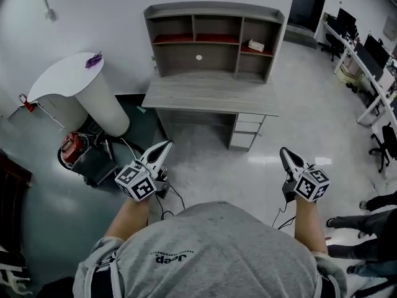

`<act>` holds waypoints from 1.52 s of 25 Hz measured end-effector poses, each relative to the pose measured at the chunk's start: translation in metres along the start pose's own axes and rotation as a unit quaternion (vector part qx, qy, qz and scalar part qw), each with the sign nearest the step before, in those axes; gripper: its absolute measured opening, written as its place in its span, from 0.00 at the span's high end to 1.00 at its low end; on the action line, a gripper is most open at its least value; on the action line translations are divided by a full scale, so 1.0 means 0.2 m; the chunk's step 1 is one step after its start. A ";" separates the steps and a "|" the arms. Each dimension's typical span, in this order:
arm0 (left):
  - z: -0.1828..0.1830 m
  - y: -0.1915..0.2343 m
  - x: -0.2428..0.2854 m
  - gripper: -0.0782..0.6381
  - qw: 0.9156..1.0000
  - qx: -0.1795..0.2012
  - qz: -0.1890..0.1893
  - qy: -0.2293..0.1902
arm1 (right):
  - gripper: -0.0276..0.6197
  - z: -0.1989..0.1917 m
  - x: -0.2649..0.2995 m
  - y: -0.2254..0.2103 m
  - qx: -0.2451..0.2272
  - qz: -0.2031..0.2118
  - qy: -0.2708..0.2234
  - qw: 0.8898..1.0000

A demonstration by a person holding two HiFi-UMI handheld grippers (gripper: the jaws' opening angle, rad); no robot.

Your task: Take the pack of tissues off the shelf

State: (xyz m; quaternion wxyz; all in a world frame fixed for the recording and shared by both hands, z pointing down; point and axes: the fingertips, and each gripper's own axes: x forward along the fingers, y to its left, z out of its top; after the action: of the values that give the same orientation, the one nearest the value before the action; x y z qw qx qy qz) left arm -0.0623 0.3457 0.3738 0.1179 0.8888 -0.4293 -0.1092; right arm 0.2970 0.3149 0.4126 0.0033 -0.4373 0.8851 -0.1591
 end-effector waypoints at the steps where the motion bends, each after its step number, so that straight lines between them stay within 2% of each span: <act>1: -0.02 -0.03 0.03 0.86 1.000 0.000 -0.002 0.003 | 0.96 0.00 -0.03 -0.03 0.000 0.000 0.000 1.000; 6: -0.07 -0.15 0.16 0.86 1.000 0.010 -0.013 0.023 | 0.96 -0.01 -0.14 -0.14 0.010 -0.003 -0.007 1.000; 14: -0.08 -0.19 0.30 0.86 0.999 0.016 -0.021 0.045 | 0.96 -0.10 -0.19 -0.22 0.033 -0.004 -0.007 0.999; 19: -0.11 -0.16 0.40 0.86 0.998 0.017 -0.039 0.046 | 0.96 -0.08 -0.18 -0.26 0.023 -0.014 -0.009 1.000; 23: -0.13 -0.08 0.47 0.86 0.998 0.003 -0.045 0.043 | 0.96 -0.08 -0.14 -0.32 0.023 -0.031 -0.004 0.999; 31: -0.11 0.25 0.64 0.86 0.998 -0.006 -0.054 0.040 | 0.96 -0.05 0.18 -0.42 0.013 -0.044 0.014 0.999; 38: -0.08 0.88 0.86 0.86 0.997 -0.036 -0.050 0.051 | 0.96 -0.03 0.82 -0.50 0.029 -0.055 0.021 0.998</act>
State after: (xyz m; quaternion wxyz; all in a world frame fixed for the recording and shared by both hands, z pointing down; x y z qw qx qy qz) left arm -0.0830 0.1067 0.4265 0.1657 0.9089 -0.3733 -0.0846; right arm 0.2717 0.1326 0.4694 -0.0112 -0.4818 0.8545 -0.1937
